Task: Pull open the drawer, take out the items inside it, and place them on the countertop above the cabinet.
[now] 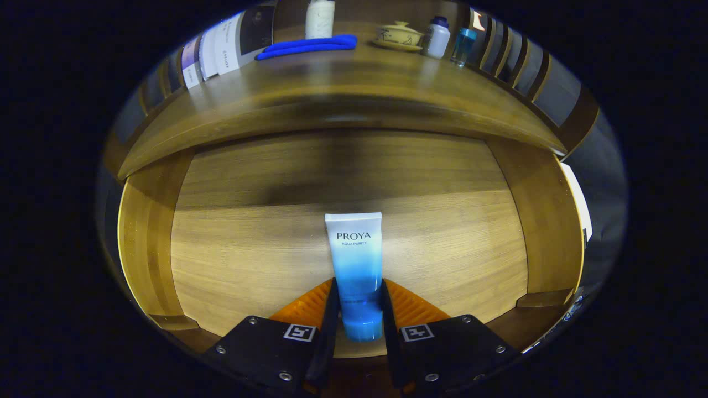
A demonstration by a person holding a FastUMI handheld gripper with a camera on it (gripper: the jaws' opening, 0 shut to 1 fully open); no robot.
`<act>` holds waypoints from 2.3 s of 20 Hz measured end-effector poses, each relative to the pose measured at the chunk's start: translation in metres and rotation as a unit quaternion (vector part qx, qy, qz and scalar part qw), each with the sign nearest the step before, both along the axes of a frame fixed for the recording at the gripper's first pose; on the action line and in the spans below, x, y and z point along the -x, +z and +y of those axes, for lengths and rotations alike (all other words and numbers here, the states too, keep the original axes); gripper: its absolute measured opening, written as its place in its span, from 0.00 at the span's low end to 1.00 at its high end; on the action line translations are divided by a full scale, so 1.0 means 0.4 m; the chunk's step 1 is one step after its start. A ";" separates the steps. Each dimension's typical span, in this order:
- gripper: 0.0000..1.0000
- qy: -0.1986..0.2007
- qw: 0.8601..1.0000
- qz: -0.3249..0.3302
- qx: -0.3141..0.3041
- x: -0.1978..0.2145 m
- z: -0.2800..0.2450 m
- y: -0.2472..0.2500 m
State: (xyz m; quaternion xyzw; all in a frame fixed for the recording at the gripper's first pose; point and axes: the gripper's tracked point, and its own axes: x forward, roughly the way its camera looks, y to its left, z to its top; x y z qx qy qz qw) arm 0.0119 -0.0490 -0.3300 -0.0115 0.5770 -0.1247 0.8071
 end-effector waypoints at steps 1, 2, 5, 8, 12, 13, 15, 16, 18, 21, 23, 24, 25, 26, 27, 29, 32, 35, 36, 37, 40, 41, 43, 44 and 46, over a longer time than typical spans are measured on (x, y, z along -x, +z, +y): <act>0.42 0.009 1.000 -0.008 0.011 0.007 0.001 0.018; 0.42 0.023 0.999 -0.015 0.021 0.014 0.004 0.034; 0.42 0.057 0.997 -0.037 0.046 0.025 0.019 0.094; 0.42 0.068 0.993 -0.075 0.063 0.019 0.029 0.176; 0.42 0.081 0.985 -0.135 0.071 -0.040 0.043 0.292; 0.42 0.079 0.983 -0.150 0.071 -0.065 0.044 0.314; 0.41 0.076 0.980 -0.168 0.070 -0.116 0.042 0.344; 0.41 0.074 0.979 -0.174 0.069 -0.143 0.036 0.351; 0.41 0.078 0.977 -0.186 0.067 -0.207 0.026 0.363; 0.41 0.081 0.975 -0.196 0.070 -0.315 0.002 0.370; 0.41 0.075 0.975 -0.197 0.066 -0.373 -0.022 0.353; 0.41 0.074 0.976 -0.195 0.064 -0.394 -0.036 0.341; 0.42 0.071 0.976 -0.194 0.063 -0.416 -0.048 0.333; 0.42 0.070 0.977 -0.194 0.059 -0.439 -0.055 0.321; 0.42 0.068 0.977 -0.193 0.057 -0.459 -0.060 0.315; 0.42 0.071 0.977 -0.190 0.058 -0.498 -0.073 0.308; 0.42 0.070 0.980 -0.177 0.060 -0.523 -0.090 0.284; 0.45 0.074 0.982 -0.167 0.051 -0.530 -0.094 0.258; 0.46 0.076 0.982 -0.165 0.048 -0.531 -0.094 0.253; 0.48 0.081 0.982 -0.165 0.044 -0.535 -0.090 0.249; 0.52 0.099 0.975 -0.195 0.032 -0.546 -0.060 0.285; 0.63 0.105 0.973 -0.206 0.031 -0.537 -0.048 0.309; 0.84 0.115 0.966 -0.230 0.039 -0.508 -0.047 0.354; 0.91 0.117 0.962 -0.245 0.043 -0.482 -0.043 0.381; 0.95 0.115 0.951 -0.285 0.045 -0.423 -0.036 0.446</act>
